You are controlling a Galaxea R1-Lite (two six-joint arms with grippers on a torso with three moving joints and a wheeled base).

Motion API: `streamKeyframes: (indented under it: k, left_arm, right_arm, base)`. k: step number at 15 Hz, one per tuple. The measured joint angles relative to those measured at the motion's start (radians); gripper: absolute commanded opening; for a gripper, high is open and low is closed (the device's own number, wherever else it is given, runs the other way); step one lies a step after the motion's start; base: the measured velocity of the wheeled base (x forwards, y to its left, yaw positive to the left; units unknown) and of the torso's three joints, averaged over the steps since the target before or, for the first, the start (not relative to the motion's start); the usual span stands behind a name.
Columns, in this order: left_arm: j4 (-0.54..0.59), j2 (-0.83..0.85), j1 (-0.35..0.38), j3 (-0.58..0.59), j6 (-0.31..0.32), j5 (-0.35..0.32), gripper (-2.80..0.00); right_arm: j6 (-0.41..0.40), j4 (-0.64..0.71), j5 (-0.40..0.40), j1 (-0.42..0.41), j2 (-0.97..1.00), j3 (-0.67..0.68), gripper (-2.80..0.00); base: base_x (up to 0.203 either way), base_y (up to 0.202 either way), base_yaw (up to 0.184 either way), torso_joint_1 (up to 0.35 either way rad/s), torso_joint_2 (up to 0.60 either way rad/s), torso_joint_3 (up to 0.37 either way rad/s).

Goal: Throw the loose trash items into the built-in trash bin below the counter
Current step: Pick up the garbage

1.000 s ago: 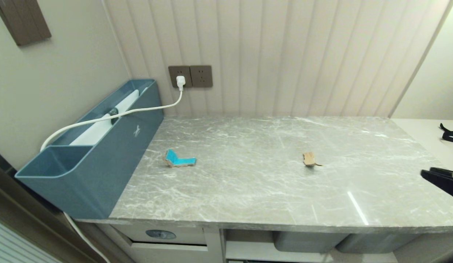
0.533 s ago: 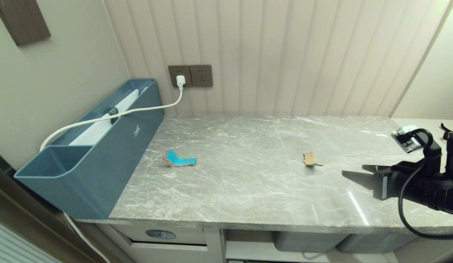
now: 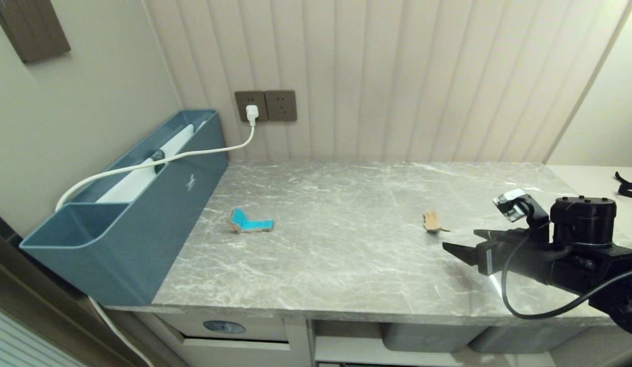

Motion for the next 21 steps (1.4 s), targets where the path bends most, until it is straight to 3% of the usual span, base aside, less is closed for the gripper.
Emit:
streamKeyframes:
  k: [3,12,13,21]
  left_arm:
    - [0.0,0.0,0.0,0.0,0.0,0.0,-2.8]
    - [0.0,0.0,0.0,0.0,0.0,0.0,-2.8]
    - [0.0,0.0,0.0,0.0,0.0,0.0,-2.8]
    - [0.0,0.0,0.0,0.0,0.0,0.0,-2.8]
  right_arm:
    - [-0.056,-0.027,0.001,0.0,0.078,-0.045,0.0]
    - [-0.073,-0.039,-0.004,0.001,0.231,-0.201,0.0]
    - [-0.073,-0.039,-0.005,0.001,0.237,-0.201,-2.8]
    - [-0.07,-0.039,-0.006,0.014,0.255,-0.22,-2.8]
  base:
    - [0.0,0.0,0.0,0.0,0.0,0.0]
    - [0.0,0.0,0.0,0.0,0.0,0.0]
    - [0.0,0.0,0.0,0.0,0.0,0.0]
    - [0.0,0.0,0.0,0.0,0.0,0.0]
